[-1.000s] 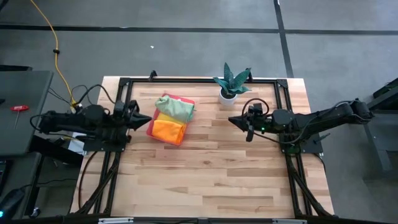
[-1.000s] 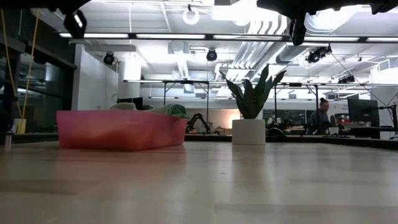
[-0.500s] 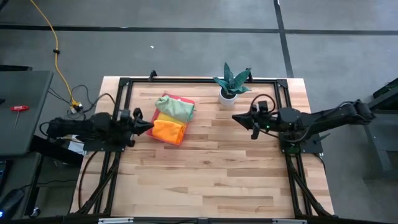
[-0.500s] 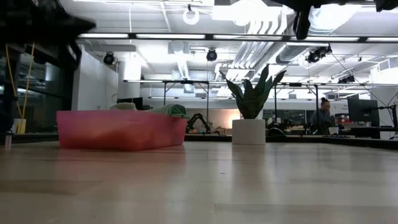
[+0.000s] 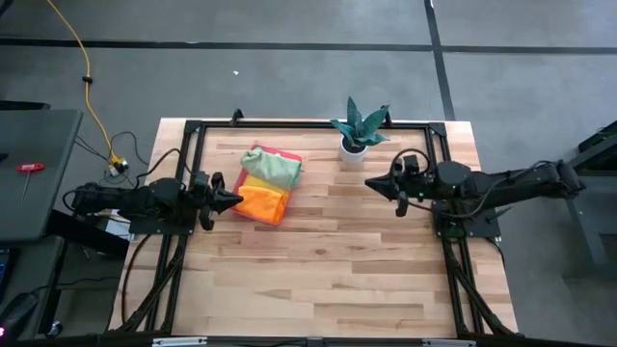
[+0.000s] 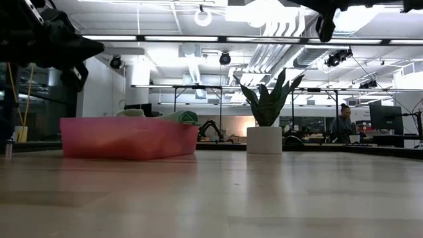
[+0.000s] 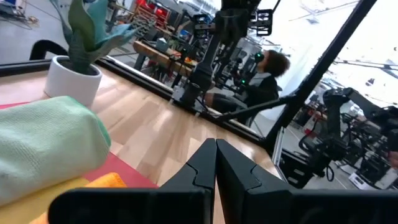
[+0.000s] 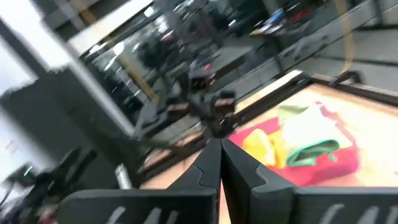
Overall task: Fold microfiber towels
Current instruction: Return to Home Position
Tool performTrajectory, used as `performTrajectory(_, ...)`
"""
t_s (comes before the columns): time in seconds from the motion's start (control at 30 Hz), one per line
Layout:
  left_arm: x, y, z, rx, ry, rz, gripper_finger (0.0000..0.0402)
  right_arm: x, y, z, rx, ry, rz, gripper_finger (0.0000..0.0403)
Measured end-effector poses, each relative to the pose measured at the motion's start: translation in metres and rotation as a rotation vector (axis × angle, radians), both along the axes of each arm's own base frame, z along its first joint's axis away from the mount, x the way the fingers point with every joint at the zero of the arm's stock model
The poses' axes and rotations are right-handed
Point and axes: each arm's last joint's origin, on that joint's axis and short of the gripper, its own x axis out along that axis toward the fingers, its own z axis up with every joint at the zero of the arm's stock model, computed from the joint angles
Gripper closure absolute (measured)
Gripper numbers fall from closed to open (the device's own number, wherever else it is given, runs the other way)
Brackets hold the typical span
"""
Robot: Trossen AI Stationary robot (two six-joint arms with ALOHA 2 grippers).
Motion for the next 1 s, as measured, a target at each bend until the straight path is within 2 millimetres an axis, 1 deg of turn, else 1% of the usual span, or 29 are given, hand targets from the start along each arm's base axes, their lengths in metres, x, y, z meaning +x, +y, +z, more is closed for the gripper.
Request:
performTrajectory(0.1,0.000,0.000,0.000,0.000,0.005,-0.004,0.0401,0.001,-0.007,-0.003,-0.039,0.033,0.096,0.0403)
performTrajectory(0.2,0.000,0.000,0.000,0.000,0.005,0.000,0.0401,-0.002,-0.020,-0.007,-0.103,0.084,0.123,0.0403)
performTrajectory(0.33,0.000,0.000,0.000,0.000,0.005,0.000,0.0401,-0.012,-0.039,-0.010,-0.149,0.135,0.148,0.0403)
performTrajectory(0.43,0.000,0.000,0.000,0.000,0.005,0.000,0.0401,-0.023,-0.045,-0.013,-0.190,0.140,0.173,0.0403)
performTrajectory(0.5,0.000,0.000,0.000,0.000,0.005,0.001,0.0401,-0.032,-0.046,-0.023,-0.191,0.116,0.175,0.0403)
performTrajectory(0.67,0.000,0.000,0.000,0.000,0.004,0.001,0.0401,-0.056,-0.039,-0.054,-0.106,-0.010,0.156,0.0403)
performTrajectory(0.77,0.000,0.000,0.000,0.000,0.004,0.003,0.0401,-0.069,-0.035,-0.068,-0.101,-0.064,0.141,0.0403)
performTrajectory(0.87,0.000,0.000,0.000,0.000,0.004,0.003,0.0401,-0.078,-0.033,-0.079,-0.098,-0.110,0.105,0.0403)
performTrajectory(1.0,0.000,0.000,0.000,0.000,0.004,0.003,0.0401,-0.085,-0.031,-0.092,-0.101,-0.151,0.090,0.0403)
